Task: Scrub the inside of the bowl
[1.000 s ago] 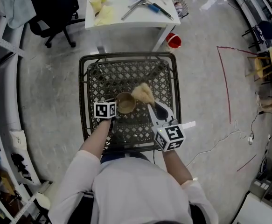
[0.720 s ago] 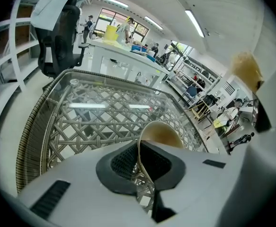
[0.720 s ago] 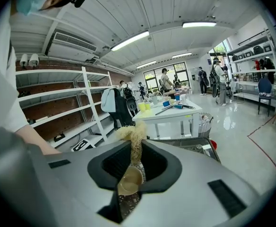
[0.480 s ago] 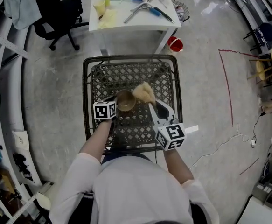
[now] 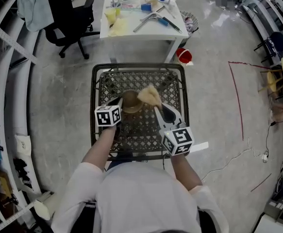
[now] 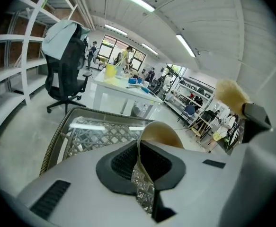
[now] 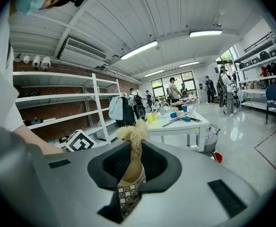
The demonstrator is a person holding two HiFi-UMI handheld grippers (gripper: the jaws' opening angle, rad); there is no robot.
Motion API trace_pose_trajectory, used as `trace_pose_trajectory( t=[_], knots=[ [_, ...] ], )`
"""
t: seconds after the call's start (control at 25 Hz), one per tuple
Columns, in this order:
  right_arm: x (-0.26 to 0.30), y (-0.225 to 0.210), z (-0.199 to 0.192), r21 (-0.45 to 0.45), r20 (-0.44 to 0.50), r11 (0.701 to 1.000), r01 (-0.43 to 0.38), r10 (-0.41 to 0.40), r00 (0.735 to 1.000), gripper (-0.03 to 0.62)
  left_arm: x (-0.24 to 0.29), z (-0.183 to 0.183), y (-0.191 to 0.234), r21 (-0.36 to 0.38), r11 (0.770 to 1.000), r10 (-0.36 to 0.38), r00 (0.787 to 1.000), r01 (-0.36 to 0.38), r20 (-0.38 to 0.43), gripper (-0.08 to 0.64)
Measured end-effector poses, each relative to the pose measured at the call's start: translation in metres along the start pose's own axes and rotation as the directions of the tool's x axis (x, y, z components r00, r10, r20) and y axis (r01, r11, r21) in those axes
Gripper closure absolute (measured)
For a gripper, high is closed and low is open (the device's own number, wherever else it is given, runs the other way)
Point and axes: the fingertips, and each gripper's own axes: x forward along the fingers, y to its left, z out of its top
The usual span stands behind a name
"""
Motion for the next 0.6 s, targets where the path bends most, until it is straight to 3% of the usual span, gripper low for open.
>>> trace_pose_trajectory(
  t=[0.36, 0.6],
  knots=[
    [-0.018, 0.025, 0.018, -0.046, 0.055, 0.997, -0.056, 0.059, 0.997, 0.523, -0.048, 0.032, -0.030, 0.064, 0.998, -0.009, 0.993, 0.001, 0.121, 0.512],
    [-0.029, 0.042, 0.018, -0.075, 0.067, 0.993, -0.089, 0.094, 0.993, 0.523, -0.078, 0.047, -0.049, 0.160, 0.987, -0.013, 0.981, -0.019, 0.195, 0.511]
  ],
)
